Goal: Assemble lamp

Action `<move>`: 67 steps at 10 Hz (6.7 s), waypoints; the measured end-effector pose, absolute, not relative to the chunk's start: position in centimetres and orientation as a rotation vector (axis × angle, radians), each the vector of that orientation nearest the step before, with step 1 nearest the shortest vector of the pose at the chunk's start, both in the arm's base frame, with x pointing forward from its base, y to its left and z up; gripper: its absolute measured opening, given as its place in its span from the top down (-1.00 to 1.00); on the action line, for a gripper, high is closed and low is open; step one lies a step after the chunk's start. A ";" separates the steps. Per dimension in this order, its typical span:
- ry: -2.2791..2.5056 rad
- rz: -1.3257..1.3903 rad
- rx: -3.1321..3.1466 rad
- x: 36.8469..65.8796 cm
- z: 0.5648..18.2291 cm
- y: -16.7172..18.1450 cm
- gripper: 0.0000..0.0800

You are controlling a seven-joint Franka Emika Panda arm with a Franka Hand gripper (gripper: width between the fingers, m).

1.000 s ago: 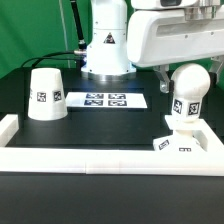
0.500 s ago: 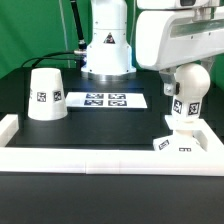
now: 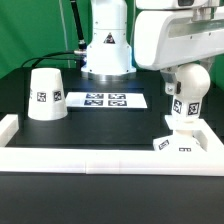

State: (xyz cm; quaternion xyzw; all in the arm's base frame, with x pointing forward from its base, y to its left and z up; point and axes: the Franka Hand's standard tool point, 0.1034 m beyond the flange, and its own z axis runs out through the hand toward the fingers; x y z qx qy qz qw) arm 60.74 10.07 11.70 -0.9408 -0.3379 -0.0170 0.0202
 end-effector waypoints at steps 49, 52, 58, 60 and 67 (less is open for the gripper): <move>-0.094 -0.118 -3.096 60.8 11.8 10.4 -0.45; 0.335 -0.101 -3.073 60.7 11.6 10.1 -0.45; 1.215 -0.066 -2.822 60.6 11.5 10.4 -0.45; 1.359 -0.046 -2.736 60.6 11.4 10.4 -0.45; 1.020 -0.050 -2.879 60.5 11.4 10.6 -0.75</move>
Offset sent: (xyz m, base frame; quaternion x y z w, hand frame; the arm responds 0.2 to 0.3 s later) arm -0.0094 0.0026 0.0015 -0.0122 0.0146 0.2201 0.9753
